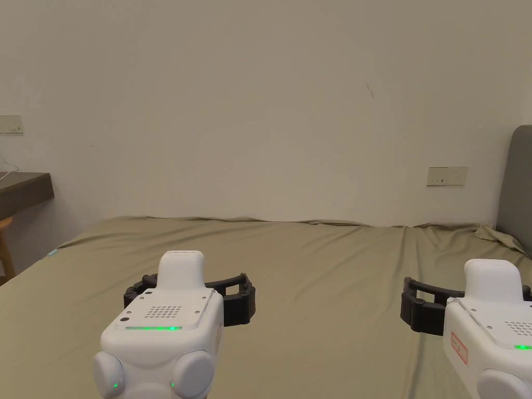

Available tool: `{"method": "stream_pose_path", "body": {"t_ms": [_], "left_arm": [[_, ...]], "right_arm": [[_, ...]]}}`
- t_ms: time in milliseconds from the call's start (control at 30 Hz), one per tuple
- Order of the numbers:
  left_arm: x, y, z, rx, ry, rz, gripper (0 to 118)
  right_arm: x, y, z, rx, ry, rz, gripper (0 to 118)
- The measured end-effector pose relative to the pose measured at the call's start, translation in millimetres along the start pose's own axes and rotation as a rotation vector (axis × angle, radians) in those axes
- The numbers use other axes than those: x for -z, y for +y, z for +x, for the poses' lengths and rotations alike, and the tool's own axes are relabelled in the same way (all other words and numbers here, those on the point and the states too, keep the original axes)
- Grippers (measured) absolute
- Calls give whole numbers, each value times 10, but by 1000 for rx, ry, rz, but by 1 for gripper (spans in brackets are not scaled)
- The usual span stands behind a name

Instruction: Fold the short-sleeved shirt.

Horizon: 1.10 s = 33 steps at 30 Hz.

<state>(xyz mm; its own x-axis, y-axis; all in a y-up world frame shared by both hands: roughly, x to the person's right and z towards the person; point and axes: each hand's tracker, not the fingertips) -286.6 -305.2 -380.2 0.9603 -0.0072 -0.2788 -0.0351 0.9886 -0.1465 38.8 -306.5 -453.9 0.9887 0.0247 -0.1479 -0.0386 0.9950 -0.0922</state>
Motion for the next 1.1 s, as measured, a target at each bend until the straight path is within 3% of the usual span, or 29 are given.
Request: {"method": "stream_pose_path", "body": {"t_ms": [100, 433, 700, 933, 1100], "left_arm": [[1, 15, 13, 17, 5, -1, 118], [-15, 31, 65, 34, -16, 5, 118], [-39, 28, 84, 50, -10, 3, 118], [-44, -45, 60, 28, -9, -15, 118], [-44, -14, 45, 21, -1, -11, 118]], "right_arm": [[-39, 12, 6, 34, 19, 10, 118], [3, -5, 16, 16, 23, -22, 118], [0, -71, -84, -72, -24, -20, 118], [-6, -111, -27, 12, 41, -13, 118], [81, -105, 5, 94, 12, -78, 118]]}}
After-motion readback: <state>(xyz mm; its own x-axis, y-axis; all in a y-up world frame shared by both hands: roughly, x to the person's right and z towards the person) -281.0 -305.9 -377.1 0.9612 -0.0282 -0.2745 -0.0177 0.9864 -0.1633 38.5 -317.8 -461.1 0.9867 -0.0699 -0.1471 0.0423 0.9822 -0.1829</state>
